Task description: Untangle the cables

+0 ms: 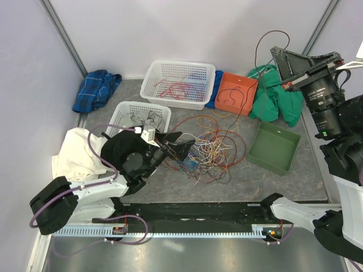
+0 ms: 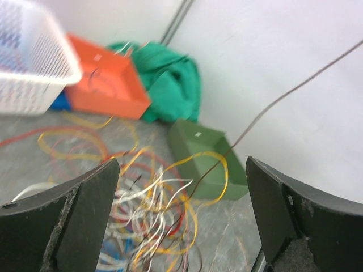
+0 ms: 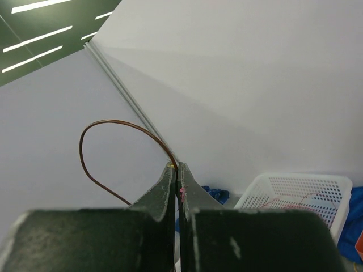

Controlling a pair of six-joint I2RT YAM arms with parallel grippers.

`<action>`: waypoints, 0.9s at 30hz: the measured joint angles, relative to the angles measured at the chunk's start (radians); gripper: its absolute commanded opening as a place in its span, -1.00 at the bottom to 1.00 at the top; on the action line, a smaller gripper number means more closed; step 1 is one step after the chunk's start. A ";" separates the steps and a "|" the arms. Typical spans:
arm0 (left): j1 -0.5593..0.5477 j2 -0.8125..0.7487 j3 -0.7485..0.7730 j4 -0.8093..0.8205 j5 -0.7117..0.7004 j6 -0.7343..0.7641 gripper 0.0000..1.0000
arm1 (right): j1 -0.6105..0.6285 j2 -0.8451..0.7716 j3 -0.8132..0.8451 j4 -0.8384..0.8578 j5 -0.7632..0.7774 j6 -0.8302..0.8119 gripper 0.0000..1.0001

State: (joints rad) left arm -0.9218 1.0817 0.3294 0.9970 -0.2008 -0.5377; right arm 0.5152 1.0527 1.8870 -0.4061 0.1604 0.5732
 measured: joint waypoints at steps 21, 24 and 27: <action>-0.061 0.542 0.354 0.300 0.380 0.408 0.97 | 0.000 0.036 -0.104 -0.034 -0.161 0.101 -1.00; -0.057 0.613 0.413 0.299 0.391 0.410 0.96 | 0.000 0.029 -0.100 -0.035 -0.195 0.121 -1.00; -0.051 0.664 0.458 0.300 0.396 0.412 0.91 | 0.000 0.007 -0.099 -0.035 -0.230 0.146 -1.00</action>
State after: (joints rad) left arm -0.9733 1.7454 0.7872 1.2968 0.1947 -0.1261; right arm 0.5152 1.0595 1.7882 -0.4416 -0.0696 0.7197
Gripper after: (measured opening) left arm 0.981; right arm 0.010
